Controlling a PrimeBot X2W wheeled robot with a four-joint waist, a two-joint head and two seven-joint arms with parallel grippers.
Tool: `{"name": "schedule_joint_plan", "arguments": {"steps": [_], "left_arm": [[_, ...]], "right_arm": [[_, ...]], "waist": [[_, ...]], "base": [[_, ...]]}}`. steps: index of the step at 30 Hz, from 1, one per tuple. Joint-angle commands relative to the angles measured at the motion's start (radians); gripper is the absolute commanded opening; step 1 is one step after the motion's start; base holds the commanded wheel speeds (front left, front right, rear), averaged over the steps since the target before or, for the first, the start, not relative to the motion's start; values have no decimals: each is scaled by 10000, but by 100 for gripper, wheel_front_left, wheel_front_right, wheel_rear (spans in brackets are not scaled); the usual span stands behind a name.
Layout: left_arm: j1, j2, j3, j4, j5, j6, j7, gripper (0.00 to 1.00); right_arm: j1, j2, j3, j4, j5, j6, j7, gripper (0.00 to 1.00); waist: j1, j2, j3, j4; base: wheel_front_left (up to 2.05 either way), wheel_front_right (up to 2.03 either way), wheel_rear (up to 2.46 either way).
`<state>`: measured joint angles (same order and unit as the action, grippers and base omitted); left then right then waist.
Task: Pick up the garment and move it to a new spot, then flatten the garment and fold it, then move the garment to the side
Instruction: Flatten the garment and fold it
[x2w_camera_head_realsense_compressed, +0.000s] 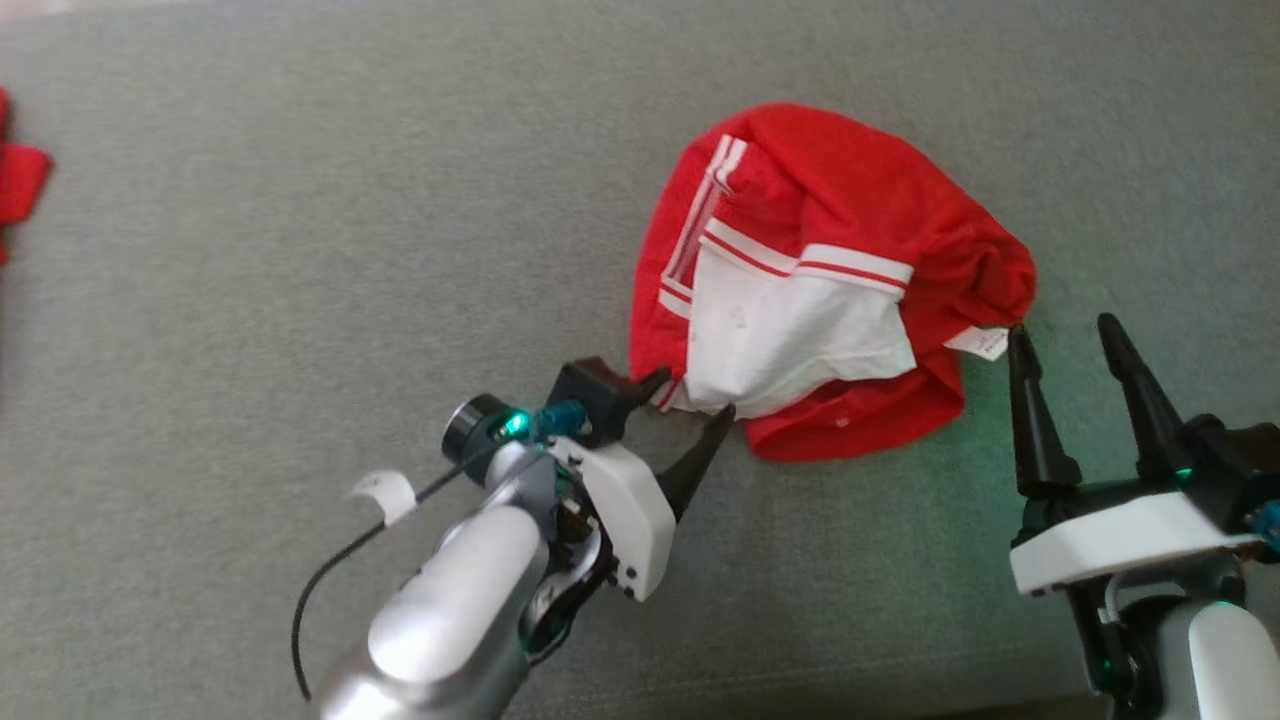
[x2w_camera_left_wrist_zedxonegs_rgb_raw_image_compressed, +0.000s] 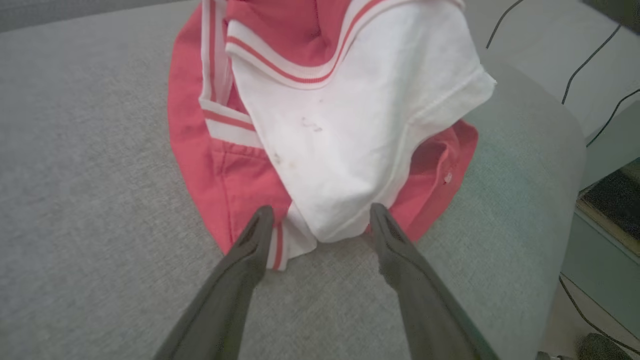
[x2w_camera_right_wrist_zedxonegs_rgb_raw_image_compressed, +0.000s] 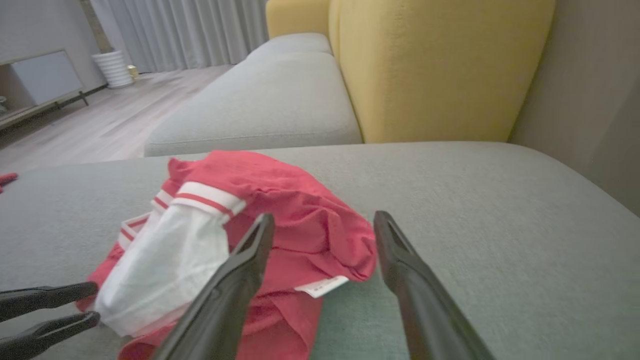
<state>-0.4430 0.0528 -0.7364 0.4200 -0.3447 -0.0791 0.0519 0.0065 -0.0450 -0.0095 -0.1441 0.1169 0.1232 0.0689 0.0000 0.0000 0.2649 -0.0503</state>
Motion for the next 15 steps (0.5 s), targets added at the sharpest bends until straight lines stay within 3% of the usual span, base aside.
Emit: {"name": "schedule_joint_plan", "arguments": {"steps": [1,4,5,6,15], "left_arm": [[-562,-20,176,-226,-131,19,-71,100],[-844,-23,-66,152,-647,15,-143,100],[-906,-23,-127,212,-752,15,-202,54],[-970,-23,-172,255,-818,47,-299,0],[-1059,190,389,-548,-1080,878,-1711,0]], "right_arm": [[-266,-53,164,-279,84,75,-118,100],[-337,-53,136,-126,179,75,-234,100],[-358,-53,141,-94,200,75,-260,100],[-376,-53,139,-67,223,75,-282,100],[-328,-53,-35,192,315,75,-282,100]], "waist": [[0,0,242,-227],[0,0,350,-368],[0,0,360,-391],[0,0,367,-410],[0,0,205,-211]], "base": [[0,0,0],[0,0,0],[0,0,0],[0,0,0],[0,0,0]]}}
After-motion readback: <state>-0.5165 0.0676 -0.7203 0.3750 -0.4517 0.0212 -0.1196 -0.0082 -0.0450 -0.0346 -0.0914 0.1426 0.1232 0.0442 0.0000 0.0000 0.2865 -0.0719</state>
